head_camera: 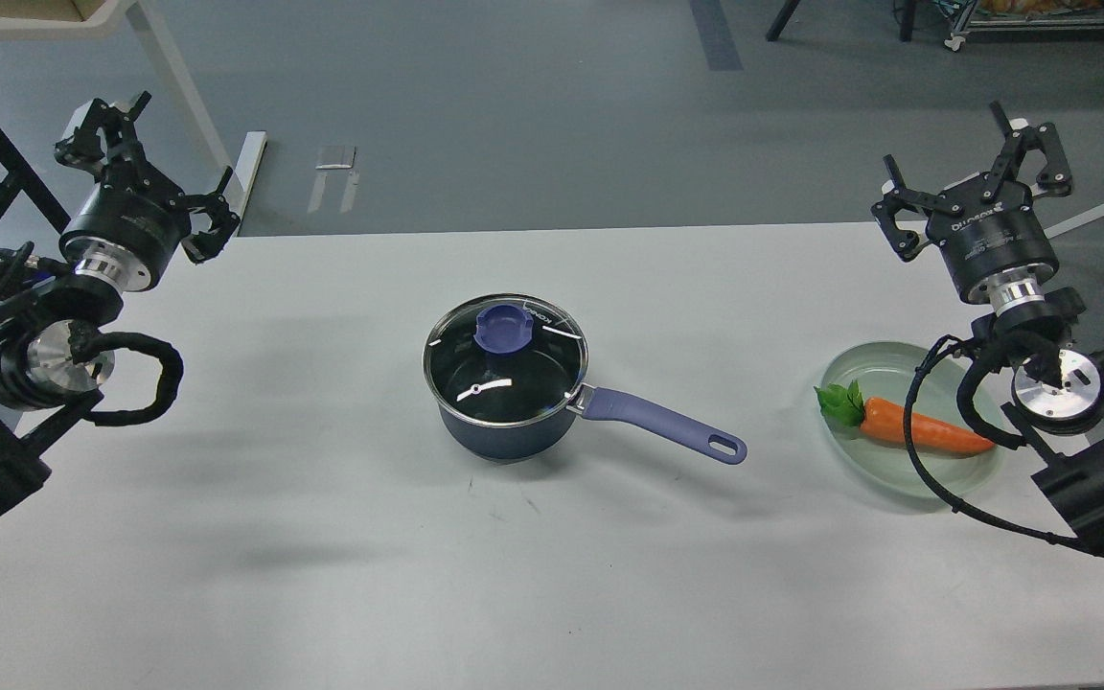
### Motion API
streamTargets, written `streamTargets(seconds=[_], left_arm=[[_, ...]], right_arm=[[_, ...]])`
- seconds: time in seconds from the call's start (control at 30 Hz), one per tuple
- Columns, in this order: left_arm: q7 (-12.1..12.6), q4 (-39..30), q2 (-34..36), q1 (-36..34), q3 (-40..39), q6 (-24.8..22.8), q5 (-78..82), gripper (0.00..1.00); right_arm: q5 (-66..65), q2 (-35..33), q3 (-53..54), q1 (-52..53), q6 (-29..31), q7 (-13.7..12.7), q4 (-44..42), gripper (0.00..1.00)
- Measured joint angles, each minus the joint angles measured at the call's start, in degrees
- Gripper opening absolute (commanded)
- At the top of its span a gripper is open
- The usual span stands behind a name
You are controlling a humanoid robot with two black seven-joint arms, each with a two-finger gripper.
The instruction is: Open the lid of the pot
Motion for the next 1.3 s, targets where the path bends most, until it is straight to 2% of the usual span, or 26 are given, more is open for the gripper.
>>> streamTargets(seconds=[0.23, 0.47, 0.73, 0.93, 1.17, 1.3], left_arm=[[-0.1, -2.5, 0.1, -0.5, -0.5, 2.7, 0.5, 0.99], [0.1, -2.2, 0.1, -0.4, 0.1, 2.8, 0.5, 0.99], [2.3, 1.6, 0.3, 0.2, 0.6, 0.9, 5.3, 0.99], [2.4, 2.6, -0.5, 0.1, 0.5, -0.9, 5.3, 0.99], [2.3, 2.4, -0.5, -0.4, 0.5, 0.0, 5.4, 0.99], [2.4, 2.3, -0.3, -0.6, 0.5, 1.0, 5.2, 0.99]], right_arm=[[0.0, 0.4, 0.0, -0.1, -0.3, -0.1, -0.3, 1.0], [-0.8, -0.9, -3.4, 0.7, -0.1, -0.5, 0.5, 1.0], [-5.3, -9.5, -14.1, 9.1, -0.1, -1.9, 3.2, 1.0], [-22.7, -15.6, -18.1, 15.0, -0.2, -1.9, 10.8, 1.0], [-49.3, -17.5, -18.3, 17.4, -0.3, -2.2, 22.4, 1.0], [-69.4, -17.9, -18.5, 17.2, -0.3, -2.6, 30.8, 1.0]])
